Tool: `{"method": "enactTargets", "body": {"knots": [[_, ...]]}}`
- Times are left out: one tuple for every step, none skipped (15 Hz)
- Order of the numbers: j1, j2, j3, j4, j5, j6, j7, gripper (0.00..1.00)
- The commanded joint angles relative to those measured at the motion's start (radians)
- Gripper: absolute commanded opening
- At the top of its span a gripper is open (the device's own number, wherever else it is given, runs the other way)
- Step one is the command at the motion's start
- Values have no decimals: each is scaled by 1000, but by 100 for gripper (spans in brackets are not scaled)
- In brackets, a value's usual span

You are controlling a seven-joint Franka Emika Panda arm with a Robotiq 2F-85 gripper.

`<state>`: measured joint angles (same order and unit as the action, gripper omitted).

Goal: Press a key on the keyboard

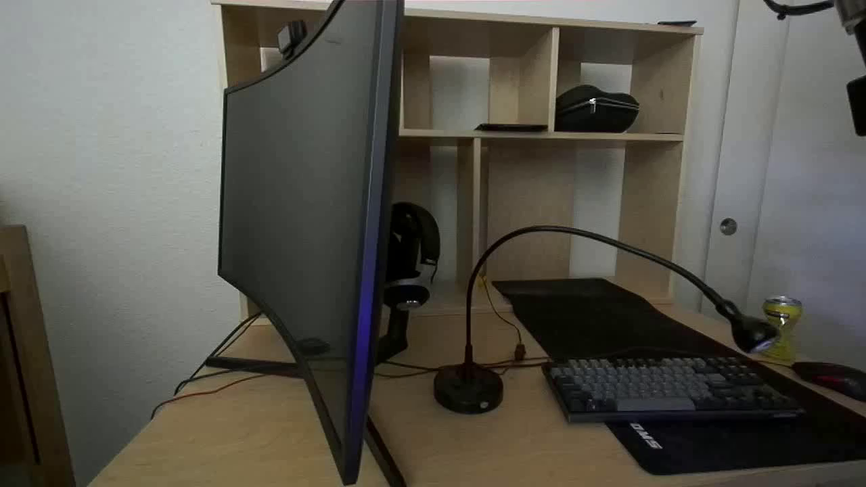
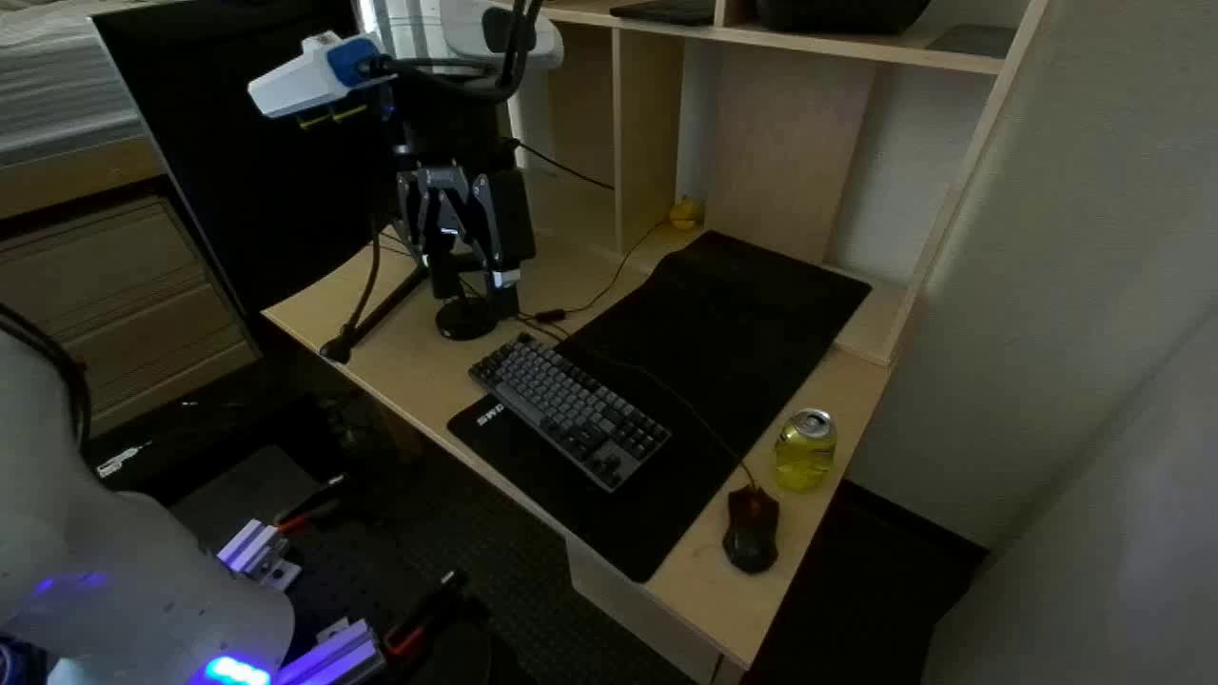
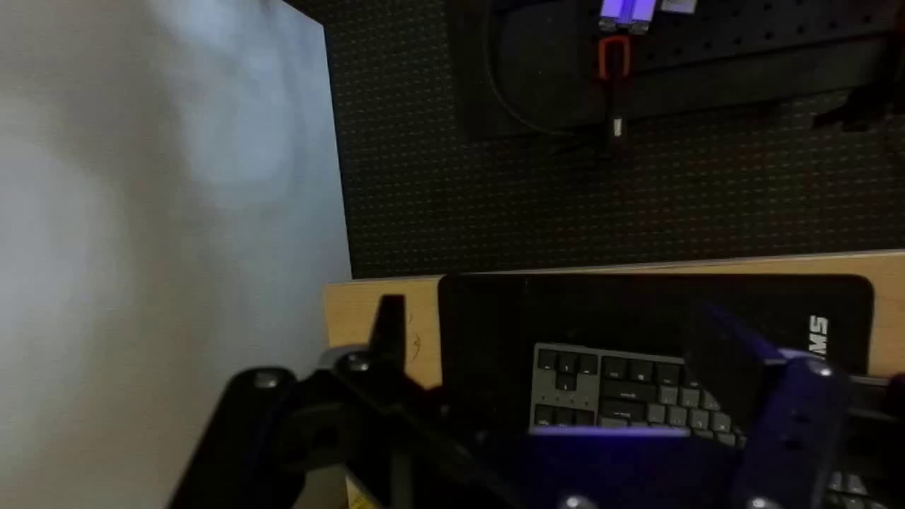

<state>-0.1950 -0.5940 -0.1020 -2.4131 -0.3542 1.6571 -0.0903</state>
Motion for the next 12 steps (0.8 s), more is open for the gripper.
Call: {"method": "enactTargets", "body": {"knots": [[20,-1,-15,2,-7,-5,8,100],[20,-1,-15,2,-7,-5,8,100],[20,-1,-15,2,-7,-5,8,100],[20,-1,-15,2,-7,-5,8,100],[20,-1,-15,2,-7,-5,8,100],[7,2,-3,5,-19,-16,52,100],[-8,4,12,6,-28,-24,115,100],[-14,7,11,9,7,-19,190,100],[-14,7,8,7,23,-5,243,100],[-16,8,7,5,36,17,299,100],[-18,9,7,5,53,32,350,100],[-21,10,8,6,72,42,401,100]]}}
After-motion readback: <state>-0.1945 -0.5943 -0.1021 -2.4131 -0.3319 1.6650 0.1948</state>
